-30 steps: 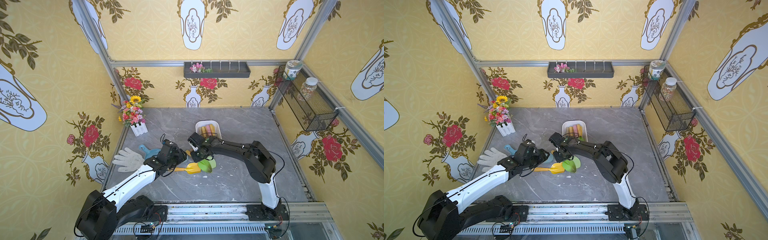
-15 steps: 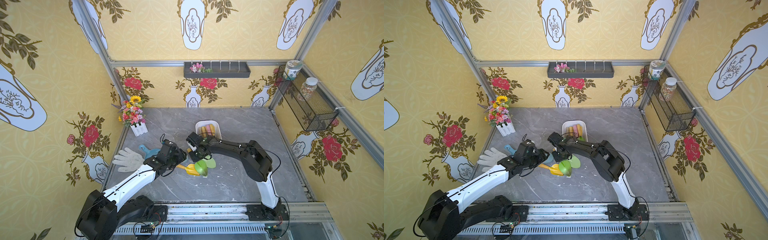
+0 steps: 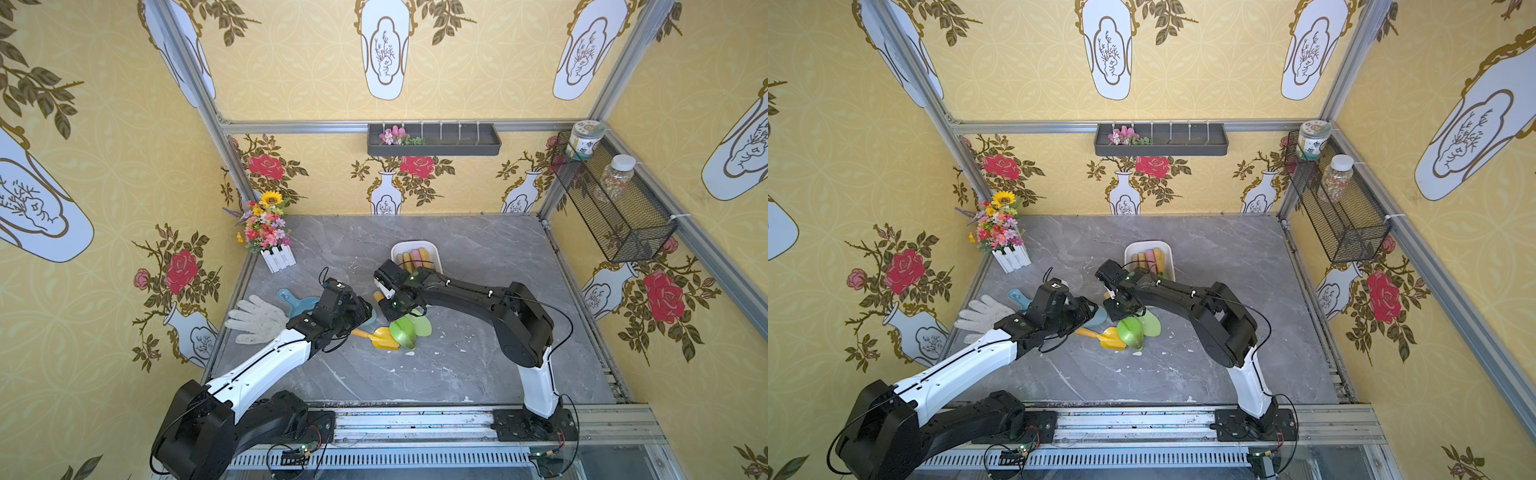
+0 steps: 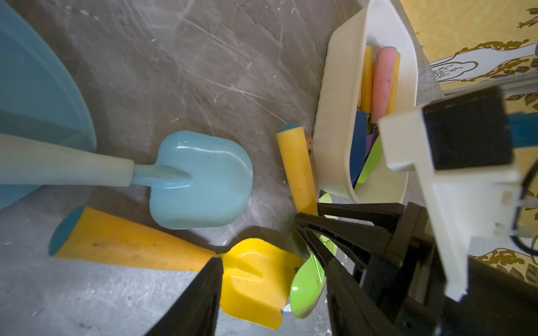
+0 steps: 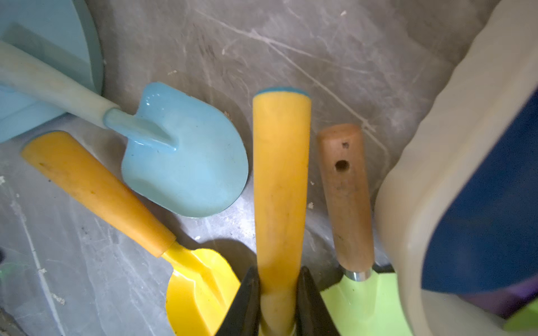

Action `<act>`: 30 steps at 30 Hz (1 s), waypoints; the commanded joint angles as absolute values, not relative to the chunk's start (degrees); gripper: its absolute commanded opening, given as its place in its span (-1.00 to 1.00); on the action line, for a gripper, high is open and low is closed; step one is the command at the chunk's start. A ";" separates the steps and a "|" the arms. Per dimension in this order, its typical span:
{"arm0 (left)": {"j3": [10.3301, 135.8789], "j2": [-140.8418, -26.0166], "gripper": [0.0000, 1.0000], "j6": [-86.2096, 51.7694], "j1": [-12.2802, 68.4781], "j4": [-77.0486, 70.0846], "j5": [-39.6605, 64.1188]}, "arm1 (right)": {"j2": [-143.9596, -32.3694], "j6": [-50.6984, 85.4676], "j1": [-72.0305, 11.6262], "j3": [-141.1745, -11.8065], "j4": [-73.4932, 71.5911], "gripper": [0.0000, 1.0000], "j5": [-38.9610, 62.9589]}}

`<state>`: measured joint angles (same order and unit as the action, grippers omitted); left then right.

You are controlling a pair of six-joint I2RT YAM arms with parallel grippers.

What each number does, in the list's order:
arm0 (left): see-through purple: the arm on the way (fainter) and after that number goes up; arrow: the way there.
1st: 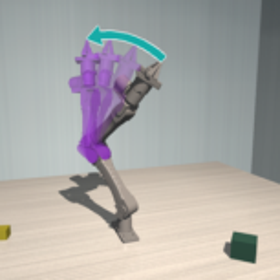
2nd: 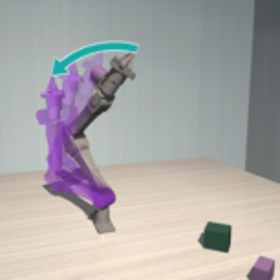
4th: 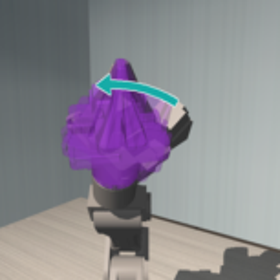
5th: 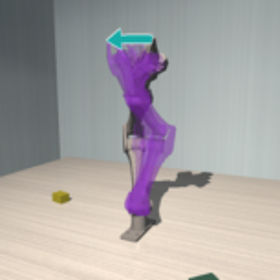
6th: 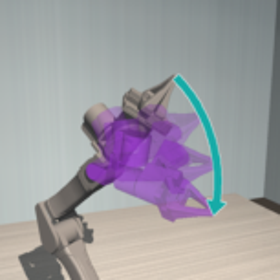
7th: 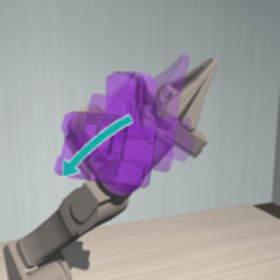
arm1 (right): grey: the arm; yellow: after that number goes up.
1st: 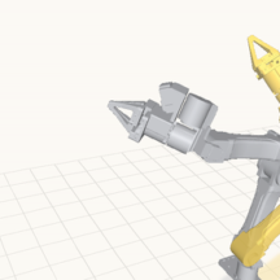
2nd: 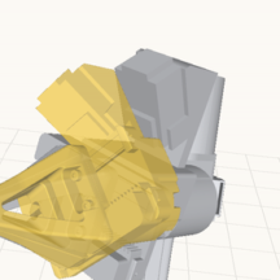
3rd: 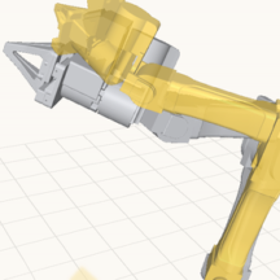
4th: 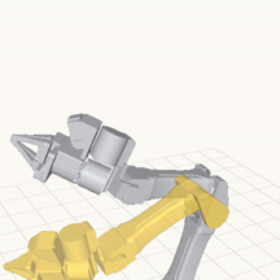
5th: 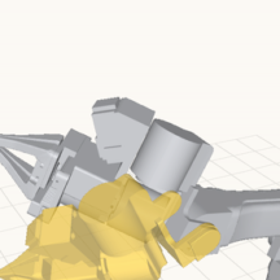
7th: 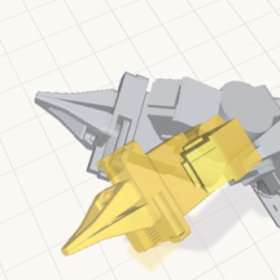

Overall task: Put the shovel into the storage box
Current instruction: Pick up the shovel from the center of the board, then place the shovel in the storage box.

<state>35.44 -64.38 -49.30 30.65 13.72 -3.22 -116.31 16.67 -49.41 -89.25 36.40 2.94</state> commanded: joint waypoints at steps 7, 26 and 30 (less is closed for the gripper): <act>36.01 -63.79 0.21 -48.25 30.41 12.92 -2.99 | -111.44 18.28 -48.48 -88.82 37.70 -0.66 3.76; 38.15 -66.62 0.21 -47.72 30.41 9.96 1.48 | -106.53 20.00 -35.27 -92.68 41.52 -0.67 3.08; 38.16 -66.71 0.21 -47.81 30.43 9.80 1.93 | -108.72 19.84 -32.45 -95.77 42.36 -0.67 2.33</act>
